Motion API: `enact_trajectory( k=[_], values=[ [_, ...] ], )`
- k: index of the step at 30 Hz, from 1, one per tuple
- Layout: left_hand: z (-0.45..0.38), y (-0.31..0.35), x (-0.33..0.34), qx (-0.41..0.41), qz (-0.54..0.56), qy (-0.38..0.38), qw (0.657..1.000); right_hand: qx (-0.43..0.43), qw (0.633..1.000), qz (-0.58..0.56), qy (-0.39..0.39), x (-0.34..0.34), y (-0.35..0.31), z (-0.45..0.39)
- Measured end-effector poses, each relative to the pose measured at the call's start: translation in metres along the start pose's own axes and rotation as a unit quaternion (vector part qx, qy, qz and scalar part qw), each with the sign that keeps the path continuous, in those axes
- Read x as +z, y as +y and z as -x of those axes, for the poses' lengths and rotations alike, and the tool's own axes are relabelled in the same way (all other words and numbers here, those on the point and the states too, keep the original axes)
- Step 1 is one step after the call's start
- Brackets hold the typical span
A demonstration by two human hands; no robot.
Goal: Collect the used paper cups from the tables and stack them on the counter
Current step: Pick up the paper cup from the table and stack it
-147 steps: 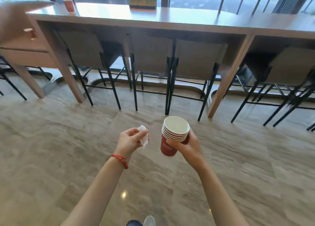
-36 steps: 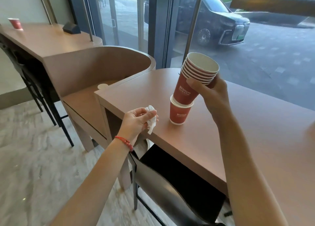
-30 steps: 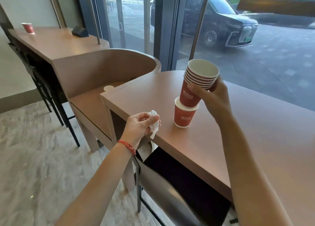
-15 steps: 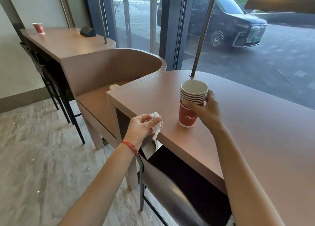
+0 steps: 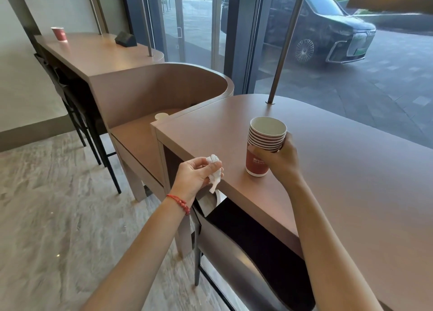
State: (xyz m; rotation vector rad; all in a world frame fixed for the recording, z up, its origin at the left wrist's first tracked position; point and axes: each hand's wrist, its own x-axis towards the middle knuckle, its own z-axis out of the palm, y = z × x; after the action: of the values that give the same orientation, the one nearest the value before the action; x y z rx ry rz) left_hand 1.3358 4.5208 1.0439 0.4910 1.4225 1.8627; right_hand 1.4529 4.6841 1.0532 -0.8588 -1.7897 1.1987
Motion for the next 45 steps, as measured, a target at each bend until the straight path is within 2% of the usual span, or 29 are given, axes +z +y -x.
enact_trajectory(
  k=[13,23,27,35,45],
  values=[
    [0.030,0.003,-0.040,0.027,-0.016,0.104,0.994,-0.016,0.981,-0.121,-0.153,0.036,-0.017,0.046],
    [0.065,-0.007,-0.086,0.041,-0.033,0.202,0.978,-0.006,0.954,-0.149,-0.258,0.069,-0.030,0.082],
    [0.085,-0.006,-0.112,0.050,-0.008,0.213,0.976,0.000,0.943,-0.154,-0.294,0.092,-0.034,0.104],
    [0.131,0.012,-0.195,0.067,0.017,0.265,0.962,-0.007,0.925,-0.132,-0.355,0.170,-0.055,0.153],
    [0.204,0.041,-0.343,0.078,0.015,0.365,0.928,0.006,0.890,-0.140,-0.434,0.313,-0.088,0.234]
  ],
)
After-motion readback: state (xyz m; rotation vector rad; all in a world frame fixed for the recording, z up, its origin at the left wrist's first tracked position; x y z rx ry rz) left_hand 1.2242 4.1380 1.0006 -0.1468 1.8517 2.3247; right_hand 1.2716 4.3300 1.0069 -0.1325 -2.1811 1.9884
